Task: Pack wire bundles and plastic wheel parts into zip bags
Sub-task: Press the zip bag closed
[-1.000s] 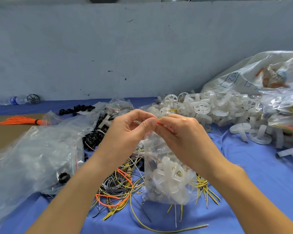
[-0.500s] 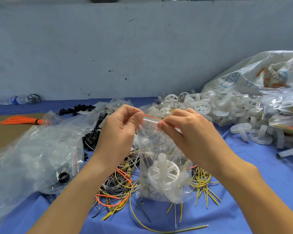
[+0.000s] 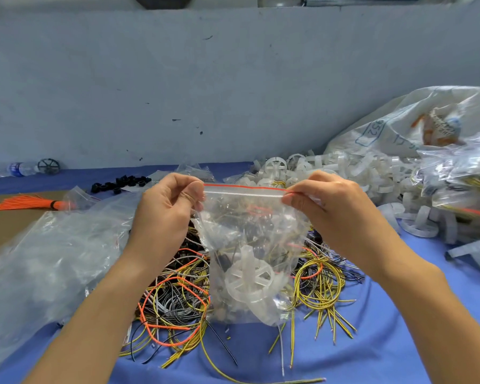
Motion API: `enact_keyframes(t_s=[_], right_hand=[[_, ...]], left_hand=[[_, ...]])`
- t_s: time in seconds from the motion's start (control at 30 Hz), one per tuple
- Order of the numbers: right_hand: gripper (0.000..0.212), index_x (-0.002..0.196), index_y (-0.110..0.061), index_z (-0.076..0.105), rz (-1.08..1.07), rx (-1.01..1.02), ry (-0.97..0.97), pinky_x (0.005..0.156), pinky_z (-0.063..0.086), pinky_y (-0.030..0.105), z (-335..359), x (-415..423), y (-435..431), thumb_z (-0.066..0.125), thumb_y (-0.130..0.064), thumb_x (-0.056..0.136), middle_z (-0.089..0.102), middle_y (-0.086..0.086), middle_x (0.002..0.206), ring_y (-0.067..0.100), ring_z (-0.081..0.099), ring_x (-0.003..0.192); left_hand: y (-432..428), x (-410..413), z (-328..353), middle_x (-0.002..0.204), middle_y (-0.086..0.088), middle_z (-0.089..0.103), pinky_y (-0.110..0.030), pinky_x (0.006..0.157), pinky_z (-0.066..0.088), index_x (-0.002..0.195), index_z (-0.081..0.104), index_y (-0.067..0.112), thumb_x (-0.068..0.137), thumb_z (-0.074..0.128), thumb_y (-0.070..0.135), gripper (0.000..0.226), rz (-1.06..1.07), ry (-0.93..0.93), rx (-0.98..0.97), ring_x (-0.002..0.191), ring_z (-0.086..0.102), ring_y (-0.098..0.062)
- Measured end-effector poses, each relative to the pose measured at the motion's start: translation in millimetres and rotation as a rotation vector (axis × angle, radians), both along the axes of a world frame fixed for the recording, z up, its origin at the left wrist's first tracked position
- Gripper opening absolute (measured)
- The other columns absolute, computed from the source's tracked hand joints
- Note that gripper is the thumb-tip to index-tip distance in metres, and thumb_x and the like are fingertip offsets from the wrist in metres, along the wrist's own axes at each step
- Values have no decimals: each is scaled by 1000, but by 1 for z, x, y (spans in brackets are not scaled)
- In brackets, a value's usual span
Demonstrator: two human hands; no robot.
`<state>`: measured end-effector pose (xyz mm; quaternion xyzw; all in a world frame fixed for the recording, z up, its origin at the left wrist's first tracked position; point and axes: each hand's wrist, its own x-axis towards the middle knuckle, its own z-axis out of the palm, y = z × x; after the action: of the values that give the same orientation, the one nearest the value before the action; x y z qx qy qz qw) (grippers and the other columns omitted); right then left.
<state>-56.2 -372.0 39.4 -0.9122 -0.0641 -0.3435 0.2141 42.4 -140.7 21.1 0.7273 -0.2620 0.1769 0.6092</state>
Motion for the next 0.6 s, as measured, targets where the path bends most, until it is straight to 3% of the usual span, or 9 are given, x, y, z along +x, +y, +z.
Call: enact_keyframes(t_s=[0.1, 0.27, 0.33, 0.43, 0.6], right_hand=[[20, 96, -20, 76, 5, 100, 7, 71, 47, 40, -1, 1, -5, 64, -35, 91, 62, -3, 87, 13, 51, 72], [12, 90, -26, 77, 26, 246, 34, 61, 37, 16, -1, 0, -9, 69, -34, 89, 65, -12, 79, 1, 54, 69], [10, 86, -27, 78, 27, 302, 32, 59, 37, 13, 0, 0, -10, 71, -34, 87, 66, -14, 74, -2, 55, 67], [9, 82, -26, 78, 18, 375, 25, 58, 37, 13, 1, -5, -14, 75, -35, 84, 67, -15, 70, -2, 57, 65], [15, 80, -27, 77, -41, 417, -1, 60, 41, 28, 8, -27, -25, 77, -41, 81, 65, -11, 70, 3, 55, 62]], left_hand=[[4, 3, 0, 75, 10, 69, -12, 67, 51, 88, 65, 23, 95, 57, 32, 14, 16, -8, 19, 69, 63, -2], [4, 3, 1, 75, 9, 69, -10, 68, 50, 87, 65, 24, 92, 57, 35, 15, 19, -26, 15, 69, 63, -1], [4, 3, 2, 77, 7, 70, -7, 66, 49, 86, 65, 25, 92, 57, 35, 14, 25, -45, 15, 68, 63, 1], [2, 2, 1, 79, 9, 70, -7, 64, 49, 86, 66, 30, 89, 57, 44, 17, 31, -92, 32, 68, 63, 0], [-1, 10, 4, 83, 10, 71, -31, 68, 54, 96, 67, 32, 86, 56, 67, 37, 25, -193, 46, 74, 66, -4]])
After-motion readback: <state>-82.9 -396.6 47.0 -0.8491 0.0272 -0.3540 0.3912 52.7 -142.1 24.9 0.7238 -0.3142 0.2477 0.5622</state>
